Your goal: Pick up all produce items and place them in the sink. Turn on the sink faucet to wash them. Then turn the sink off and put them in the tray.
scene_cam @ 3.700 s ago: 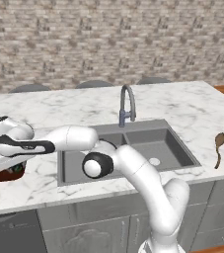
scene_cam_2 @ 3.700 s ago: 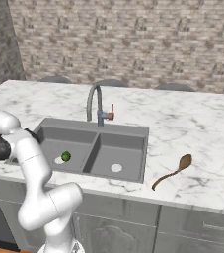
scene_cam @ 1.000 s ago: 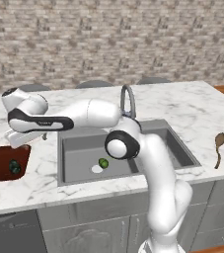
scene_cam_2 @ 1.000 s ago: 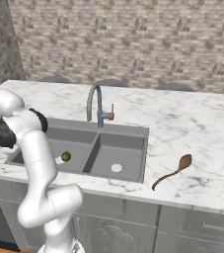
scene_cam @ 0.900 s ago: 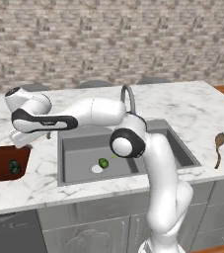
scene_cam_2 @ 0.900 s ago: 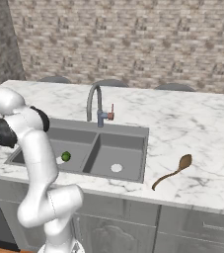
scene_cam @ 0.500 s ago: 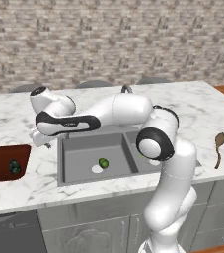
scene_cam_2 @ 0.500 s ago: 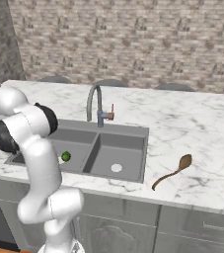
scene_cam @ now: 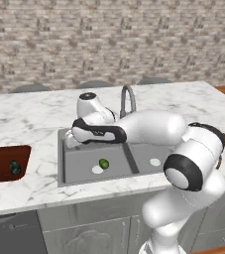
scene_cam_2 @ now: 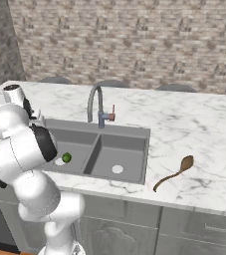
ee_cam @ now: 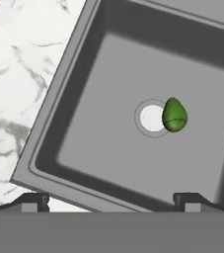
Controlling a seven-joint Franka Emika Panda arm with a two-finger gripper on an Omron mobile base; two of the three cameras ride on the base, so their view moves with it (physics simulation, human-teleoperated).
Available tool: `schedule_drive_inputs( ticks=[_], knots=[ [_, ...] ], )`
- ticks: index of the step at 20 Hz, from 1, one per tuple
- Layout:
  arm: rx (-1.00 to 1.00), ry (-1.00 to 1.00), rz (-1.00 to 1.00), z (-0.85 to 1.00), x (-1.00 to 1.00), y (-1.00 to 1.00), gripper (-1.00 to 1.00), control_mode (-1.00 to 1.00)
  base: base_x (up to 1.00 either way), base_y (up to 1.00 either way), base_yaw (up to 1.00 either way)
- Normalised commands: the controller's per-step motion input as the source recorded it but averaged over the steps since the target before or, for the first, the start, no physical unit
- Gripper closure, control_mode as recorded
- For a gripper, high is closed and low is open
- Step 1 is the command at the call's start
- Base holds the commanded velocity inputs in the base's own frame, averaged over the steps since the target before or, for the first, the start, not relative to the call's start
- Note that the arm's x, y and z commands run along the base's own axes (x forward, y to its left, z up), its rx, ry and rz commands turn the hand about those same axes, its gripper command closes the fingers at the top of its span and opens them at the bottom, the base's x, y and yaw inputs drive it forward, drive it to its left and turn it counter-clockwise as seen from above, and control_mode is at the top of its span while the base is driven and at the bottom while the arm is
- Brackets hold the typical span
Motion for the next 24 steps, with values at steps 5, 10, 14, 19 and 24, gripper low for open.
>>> schedule_drive_inputs(
  ticks=[5,10,14,19,24],
  knots=[
    [0.09,0.0,0.0,-0.18,0.01,-0.91,-1.0,-1.0,0.0,0.0,0.0],
    [0.0,0.03,0.0,-0.25,0.17,-0.52,-1.0,-1.0,0.0,0.0,0.0],
    [-0.01,0.1,-0.05,-0.31,0.39,-0.13,-1.0,-1.0,0.0,0.0,0.0],
    [-0.01,0.11,-0.06,-0.23,0.31,-0.05,-1.0,-1.0,0.0,0.0,0.0],
    [-0.03,0.1,-0.03,-0.32,0.41,0.0,-1.0,-1.0,0.0,0.0,0.0]
  ],
)
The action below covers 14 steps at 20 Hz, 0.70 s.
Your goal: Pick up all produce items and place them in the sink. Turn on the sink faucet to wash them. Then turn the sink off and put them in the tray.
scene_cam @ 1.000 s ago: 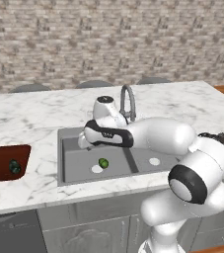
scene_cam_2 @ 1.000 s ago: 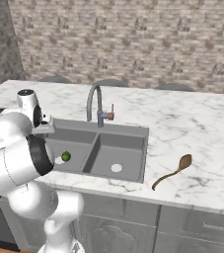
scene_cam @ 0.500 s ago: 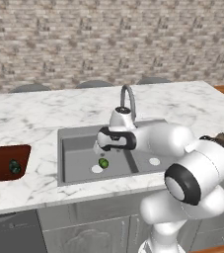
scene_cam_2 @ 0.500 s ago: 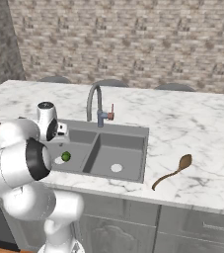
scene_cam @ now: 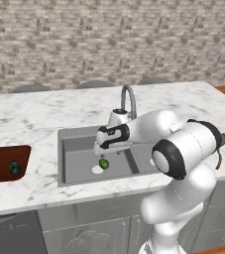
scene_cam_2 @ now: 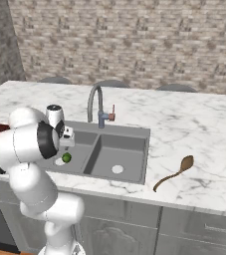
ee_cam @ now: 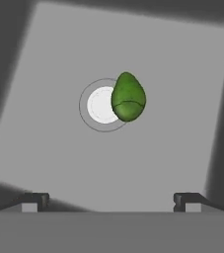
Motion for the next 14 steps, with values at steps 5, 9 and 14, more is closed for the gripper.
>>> schedule_drive_inputs(
  ticks=[5,9,14],
  knots=[
    [-0.03,0.06,-0.02,-0.36,0.4,0.0,-1.0,-1.0,0.0,0.0,0.0],
    [-0.04,0.05,-0.01,-0.34,0.41,0.0,-1.0,-1.0,0.0,0.0,0.0],
    [-0.04,0.04,-0.01,-0.31,0.42,0.01,-1.0,-1.0,0.0,0.0,0.0]
  ],
)
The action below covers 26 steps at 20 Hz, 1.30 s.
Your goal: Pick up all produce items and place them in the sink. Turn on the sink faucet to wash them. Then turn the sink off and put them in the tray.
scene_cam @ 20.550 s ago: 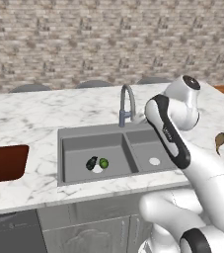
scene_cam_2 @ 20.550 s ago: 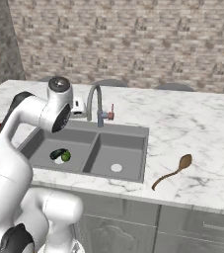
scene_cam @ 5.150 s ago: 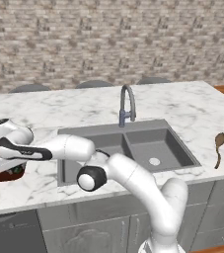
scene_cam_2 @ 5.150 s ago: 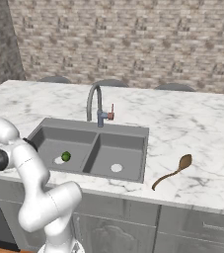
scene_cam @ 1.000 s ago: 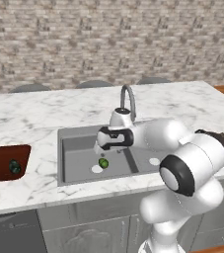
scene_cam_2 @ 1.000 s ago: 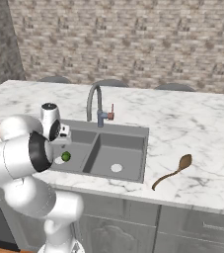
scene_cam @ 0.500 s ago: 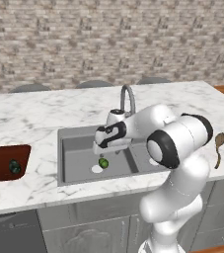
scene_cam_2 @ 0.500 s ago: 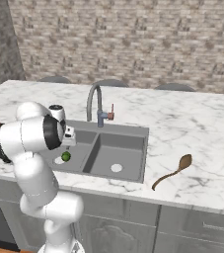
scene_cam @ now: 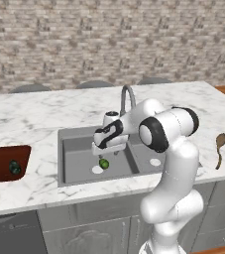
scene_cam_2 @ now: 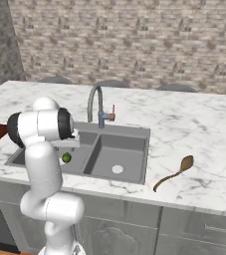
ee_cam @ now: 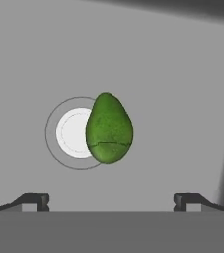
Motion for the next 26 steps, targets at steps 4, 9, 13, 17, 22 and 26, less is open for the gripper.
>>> schedule_drive_inputs(
  ticks=[4,9,13,17,22,26],
  knots=[
    [-0.05,0.06,0.0,-0.32,0.41,0.08,-1.0,-1.0,0.0,0.0,0.0],
    [-0.03,0.07,0.0,-0.26,0.3,0.1,-1.0,-1.0,0.0,0.0,0.0],
    [-0.01,0.04,0.0,-0.22,0.04,0.01,-1.0,-1.0,0.0,0.0,0.0],
    [0.0,0.03,-0.01,-0.22,0.0,0.0,-1.0,-1.0,0.0,0.0,0.0],
    [0.0,0.01,-0.02,-0.21,-0.03,0.0,-1.0,-1.0,0.0,0.0,0.0],
    [0.0,0.01,-0.02,-0.23,0.0,0.0,-1.0,-1.0,0.0,0.0,0.0]
  ],
)
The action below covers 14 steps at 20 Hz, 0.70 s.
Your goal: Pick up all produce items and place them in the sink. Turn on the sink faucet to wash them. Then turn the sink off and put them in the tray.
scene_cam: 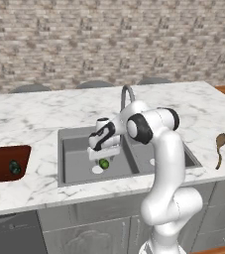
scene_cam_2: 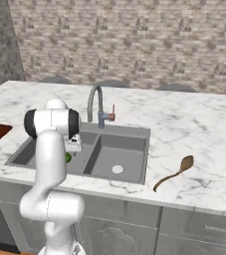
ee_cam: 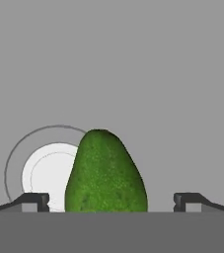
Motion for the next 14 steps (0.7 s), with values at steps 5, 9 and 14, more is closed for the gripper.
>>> schedule_drive_inputs(
  ticks=[5,9,14],
  knots=[
    [0.0,0.01,-0.02,-0.24,0.0,0.0,-1.0,-1.0,0.0,0.0,0.0],
    [0.0,0.0,-0.03,-0.2,-0.02,0.0,1.0,-1.0,0.0,0.0,0.0],
    [0.0,0.01,0.0,-0.03,0.01,0.0,1.0,-1.0,0.0,0.0,0.0]
  ],
)
